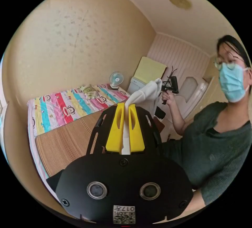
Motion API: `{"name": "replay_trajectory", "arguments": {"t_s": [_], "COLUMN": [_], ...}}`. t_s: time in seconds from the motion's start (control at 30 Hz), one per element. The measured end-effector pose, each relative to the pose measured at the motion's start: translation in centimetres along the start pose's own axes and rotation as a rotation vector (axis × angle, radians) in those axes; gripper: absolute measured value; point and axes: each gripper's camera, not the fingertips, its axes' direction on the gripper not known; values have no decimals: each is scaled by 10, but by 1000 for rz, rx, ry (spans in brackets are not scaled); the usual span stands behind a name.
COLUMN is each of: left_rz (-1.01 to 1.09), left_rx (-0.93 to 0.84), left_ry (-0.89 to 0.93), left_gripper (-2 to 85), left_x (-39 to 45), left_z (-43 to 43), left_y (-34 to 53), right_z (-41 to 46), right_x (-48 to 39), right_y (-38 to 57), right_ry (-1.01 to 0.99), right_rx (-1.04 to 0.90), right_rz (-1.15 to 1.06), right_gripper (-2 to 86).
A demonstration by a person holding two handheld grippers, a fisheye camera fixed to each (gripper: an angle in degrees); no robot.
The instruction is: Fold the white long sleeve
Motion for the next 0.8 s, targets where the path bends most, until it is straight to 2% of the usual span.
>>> {"name": "replay_trajectory", "arguments": {"t_s": [0.07, 0.13, 0.17, 0.23, 0.3, 0.37, 0.43, 0.5, 0.6, 0.7, 0.8], "left_rz": [-95, -227, -346, -514, -642, -688, -686, -707, -756, -659, -533], "left_rx": [-71, -136, -168, -252, -344, -407, -479, -636, -814, -971, -1039], "left_ry": [-34, -92, -150, -213, -231, -238, -262, -253, -229, -249, -239], "left_gripper": [16, 31, 43, 58, 86, 98, 98, 106, 131, 89, 36], "left_x": [-85, -174, -231, -304, -366, -392, -403, -414, -416, -398, -400], "left_z": [50, 101, 128, 157, 176, 184, 188, 197, 204, 207, 177], "left_y": [-42, -65, -64, -41, 17, 73, 130, 202, 265, 289, 262], "right_z": [80, 195, 220, 293, 316, 335, 361, 379, 385, 375, 360], "right_x": [39, 109, 125, 167, 172, 170, 169, 172, 175, 174, 176], "right_y": [-42, -75, -76, -54, -23, 19, 93, 156, 233, 271, 283], "right_ry": [150, 300, 338, 500, 492, 394, 257, 186, 213, 177, 172], "right_rx": [-120, -278, -321, -534, -556, -593, -712, -850, -1003, -1033, -1030], "right_rz": [11, 154, 194, 331, 364, 353, 376, 449, 586, 750, 878], "right_gripper": [65, 80, 76, 66, 64, 62, 54, 47, 36, 29, 27]}}
